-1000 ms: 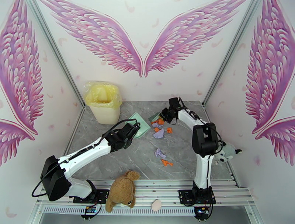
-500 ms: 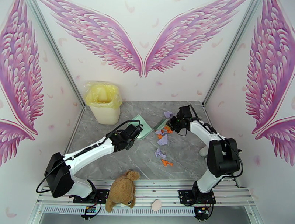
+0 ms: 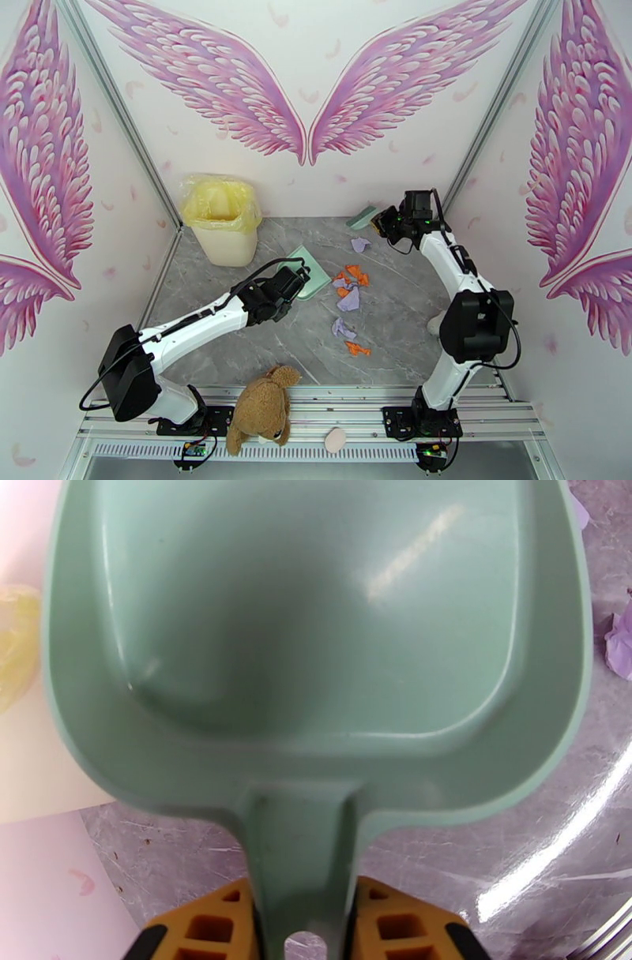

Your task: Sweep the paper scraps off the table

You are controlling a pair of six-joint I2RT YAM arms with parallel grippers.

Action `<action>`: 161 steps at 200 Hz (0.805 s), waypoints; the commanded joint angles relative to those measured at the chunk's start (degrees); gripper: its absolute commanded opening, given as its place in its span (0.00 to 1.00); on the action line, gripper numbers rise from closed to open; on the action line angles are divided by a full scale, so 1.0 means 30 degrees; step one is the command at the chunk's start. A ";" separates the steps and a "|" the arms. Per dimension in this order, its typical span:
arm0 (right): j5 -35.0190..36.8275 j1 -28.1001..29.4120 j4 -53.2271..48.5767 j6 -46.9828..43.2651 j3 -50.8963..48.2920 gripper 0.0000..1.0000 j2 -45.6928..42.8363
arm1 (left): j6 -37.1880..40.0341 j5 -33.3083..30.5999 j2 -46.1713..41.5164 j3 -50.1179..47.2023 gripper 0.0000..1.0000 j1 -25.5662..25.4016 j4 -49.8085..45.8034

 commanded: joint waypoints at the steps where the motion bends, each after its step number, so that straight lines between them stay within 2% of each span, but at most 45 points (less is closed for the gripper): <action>1: 0.1344 0.0054 0.0124 0.1889 0.1002 0.00 0.2213 | -0.0243 -0.0316 -0.0496 0.0154 0.00 -0.0111 -0.0066; 35: 0.2437 0.0028 0.2128 0.3162 -0.0465 0.00 0.3039 | -0.0295 -0.0220 -0.0621 -0.0352 0.00 -0.0111 0.0108; 74: 0.1800 -0.0074 0.3523 0.3171 -0.3039 0.00 0.2758 | -0.0360 -0.0185 -0.0621 -0.0769 0.00 -0.0111 0.0370; 114: 0.0921 -0.0228 0.4223 0.2855 -0.6737 0.00 0.0578 | -0.0344 -0.0081 -0.0564 -0.0858 0.00 -0.0111 0.0607; 161: -0.0072 -0.0236 0.5168 0.2830 -1.2158 0.00 -0.3471 | -0.0352 0.0153 -0.0246 -0.0626 0.00 -0.0182 0.0696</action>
